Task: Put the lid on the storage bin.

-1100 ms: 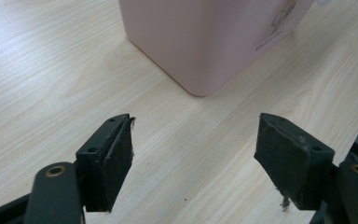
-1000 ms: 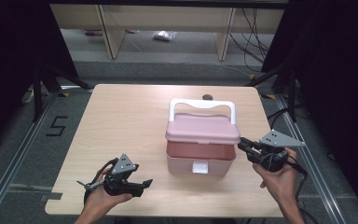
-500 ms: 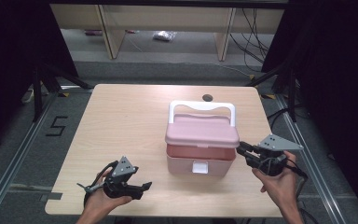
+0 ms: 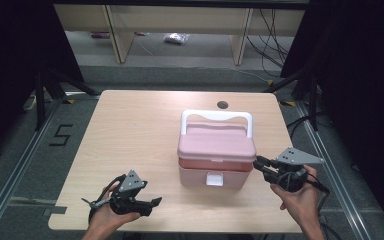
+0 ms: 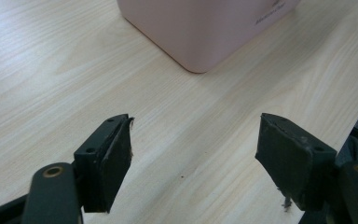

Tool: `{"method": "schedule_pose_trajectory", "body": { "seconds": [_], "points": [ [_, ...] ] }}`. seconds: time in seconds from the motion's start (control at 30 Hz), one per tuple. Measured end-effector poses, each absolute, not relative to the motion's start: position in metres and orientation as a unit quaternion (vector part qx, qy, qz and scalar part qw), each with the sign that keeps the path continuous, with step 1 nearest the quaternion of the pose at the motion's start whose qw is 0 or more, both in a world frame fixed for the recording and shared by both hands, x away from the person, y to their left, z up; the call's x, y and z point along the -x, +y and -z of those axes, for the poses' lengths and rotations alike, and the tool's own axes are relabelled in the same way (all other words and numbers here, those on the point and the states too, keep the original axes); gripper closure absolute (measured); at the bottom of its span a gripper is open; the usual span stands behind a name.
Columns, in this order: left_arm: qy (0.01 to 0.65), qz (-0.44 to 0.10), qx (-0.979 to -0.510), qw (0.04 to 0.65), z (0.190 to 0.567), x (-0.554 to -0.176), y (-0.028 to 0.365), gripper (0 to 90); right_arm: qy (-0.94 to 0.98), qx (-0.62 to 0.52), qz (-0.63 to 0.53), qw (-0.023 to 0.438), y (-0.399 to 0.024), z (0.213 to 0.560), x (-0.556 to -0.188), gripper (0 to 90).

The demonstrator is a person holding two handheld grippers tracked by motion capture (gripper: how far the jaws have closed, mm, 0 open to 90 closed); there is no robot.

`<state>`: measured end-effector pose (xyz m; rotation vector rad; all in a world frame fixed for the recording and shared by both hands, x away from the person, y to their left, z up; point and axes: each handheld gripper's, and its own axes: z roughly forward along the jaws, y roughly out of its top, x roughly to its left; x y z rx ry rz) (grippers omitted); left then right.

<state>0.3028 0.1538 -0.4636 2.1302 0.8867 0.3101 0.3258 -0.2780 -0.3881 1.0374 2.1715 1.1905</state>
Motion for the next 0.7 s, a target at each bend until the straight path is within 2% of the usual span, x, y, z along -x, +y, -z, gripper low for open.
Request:
{"method": "schedule_pose_trajectory", "body": {
  "seconds": [0.27,0.3,0.33,0.63,0.67,0.7],
  "points": [
    [0.35,-0.126,-0.843,0.389,0.465,-0.302,0.156,25.9,0.789,-0.387,-0.427,0.21,-0.277,0.393,-0.323,76.3],
    [0.35,-0.122,-0.841,0.394,0.465,-0.302,0.156,25.9,0.793,-0.372,-0.425,0.227,-0.279,0.394,-0.325,76.2],
    [0.353,-0.121,-0.838,0.398,0.466,-0.302,0.156,25.9,0.794,-0.378,-0.427,0.208,-0.277,0.395,-0.324,76.0],
    [0.354,-0.122,-0.841,0.39,0.47,-0.301,0.156,25.9,0.8,-0.374,-0.413,0.223,-0.278,0.398,-0.323,75.3],
    [0.353,-0.123,-0.842,0.389,0.47,-0.301,0.156,25.9,0.796,-0.392,-0.413,0.206,-0.276,0.398,-0.321,75.1],
    [0.354,-0.123,-0.842,0.389,0.47,-0.301,0.156,25.9,0.797,-0.389,-0.412,0.208,-0.276,0.399,-0.321,75.1]
  ]
}}
